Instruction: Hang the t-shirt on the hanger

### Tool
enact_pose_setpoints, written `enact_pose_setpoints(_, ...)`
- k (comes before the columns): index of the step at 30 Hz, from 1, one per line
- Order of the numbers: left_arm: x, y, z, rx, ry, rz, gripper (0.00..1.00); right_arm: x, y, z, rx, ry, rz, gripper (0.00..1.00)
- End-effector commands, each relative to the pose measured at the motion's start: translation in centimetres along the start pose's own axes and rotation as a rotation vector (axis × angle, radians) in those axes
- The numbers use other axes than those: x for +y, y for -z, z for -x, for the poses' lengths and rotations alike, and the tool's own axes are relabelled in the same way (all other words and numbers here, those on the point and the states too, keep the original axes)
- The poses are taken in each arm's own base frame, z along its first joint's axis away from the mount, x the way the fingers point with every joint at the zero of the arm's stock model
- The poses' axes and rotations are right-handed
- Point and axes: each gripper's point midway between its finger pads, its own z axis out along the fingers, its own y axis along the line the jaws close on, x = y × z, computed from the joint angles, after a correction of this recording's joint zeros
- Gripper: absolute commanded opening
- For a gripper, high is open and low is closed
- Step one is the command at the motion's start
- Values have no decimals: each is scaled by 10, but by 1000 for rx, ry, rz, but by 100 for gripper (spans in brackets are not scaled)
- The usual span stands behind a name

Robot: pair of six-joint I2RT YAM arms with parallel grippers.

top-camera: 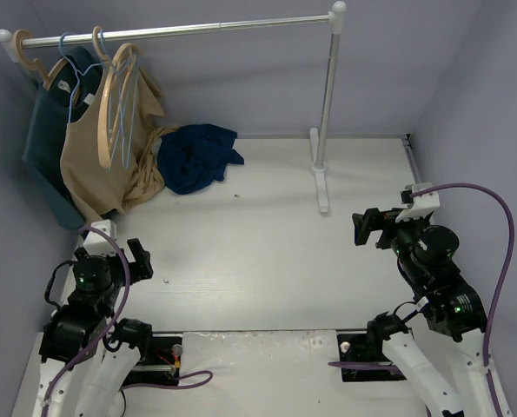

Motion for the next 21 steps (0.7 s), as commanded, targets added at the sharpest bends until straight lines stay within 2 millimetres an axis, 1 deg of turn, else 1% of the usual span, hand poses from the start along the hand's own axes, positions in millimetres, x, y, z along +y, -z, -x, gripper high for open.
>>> enact_pose_setpoints(1, -5, 1, 26, -59, 10, -6, 77, 5, -6, 20, -74, -15, 19, 100)
enact_pose_setpoints(7, -11, -8, 29, -46, -6, -21, 77, 7, -10, 21, -72, -21, 24, 100)
enact_pose_setpoints(12, -23, -30, 23, 49, -64, -48, 77, 8, -15, 18, -55, -22, 24, 100)
enact_pose_setpoints(13, -25, -36, 23, 58, -64, -47, 77, 8, -18, 16, -45, -21, 23, 100)
enact_pose_setpoints(14, -28, -47, 18, 103, -68, -42, 77, 8, -18, 17, -43, -20, 24, 100)
enact_pose_setpoints(15, -34, -54, 21, 107, -52, -58, 77, 8, -19, 16, -37, -19, 24, 100)
enact_pose_setpoints(16, -38, -67, 15, 154, -51, -54, 77, 8, -21, 15, -28, -20, 23, 100)
enact_pose_setpoints(17, -42, -74, 13, 167, -44, -59, 77, 9, -21, 14, -25, -21, 25, 100)
enact_pose_setpoints(18, -50, -82, 19, 150, -28, -72, 77, 10, -22, 12, -18, -19, 32, 100)
enact_pose_setpoints(19, -54, -94, 14, 175, -36, -60, 77, 10, -21, 12, -16, -19, 35, 100)
enact_pose_setpoints(20, -59, -100, 14, 171, -46, -58, 77, 11, -21, 12, -14, -19, 38, 100)
enact_pose_setpoints(21, -72, -104, 12, 173, -84, -79, 77, 11, -21, 10, -10, -17, 38, 100)
